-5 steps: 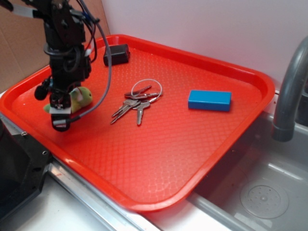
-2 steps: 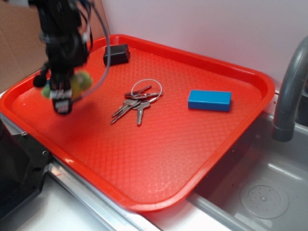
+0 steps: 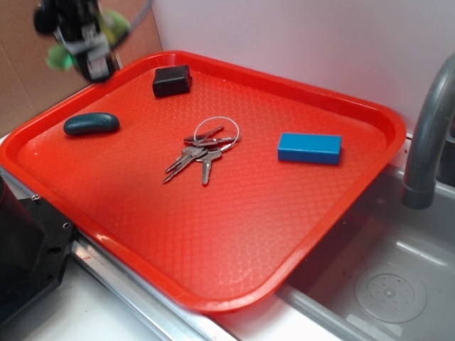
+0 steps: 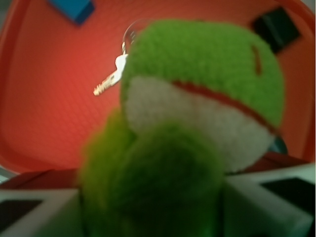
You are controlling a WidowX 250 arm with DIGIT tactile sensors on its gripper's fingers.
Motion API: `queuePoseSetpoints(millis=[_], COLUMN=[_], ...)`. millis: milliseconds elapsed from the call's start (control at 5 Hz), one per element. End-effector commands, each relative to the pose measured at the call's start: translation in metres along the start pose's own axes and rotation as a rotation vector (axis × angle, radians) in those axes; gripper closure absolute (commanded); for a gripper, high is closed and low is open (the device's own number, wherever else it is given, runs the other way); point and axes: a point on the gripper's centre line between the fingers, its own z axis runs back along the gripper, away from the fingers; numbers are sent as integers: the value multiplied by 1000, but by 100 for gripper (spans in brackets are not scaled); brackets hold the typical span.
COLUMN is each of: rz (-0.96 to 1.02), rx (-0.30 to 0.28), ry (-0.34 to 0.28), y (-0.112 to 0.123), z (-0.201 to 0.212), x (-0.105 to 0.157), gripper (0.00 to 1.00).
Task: Grab the green animal.
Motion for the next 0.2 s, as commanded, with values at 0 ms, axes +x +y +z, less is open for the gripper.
queuePoseSetpoints(millis=[0], rz=[121], rx=[14], ry=[-104], y=[-2], z=[107], x=[14], gripper=[100])
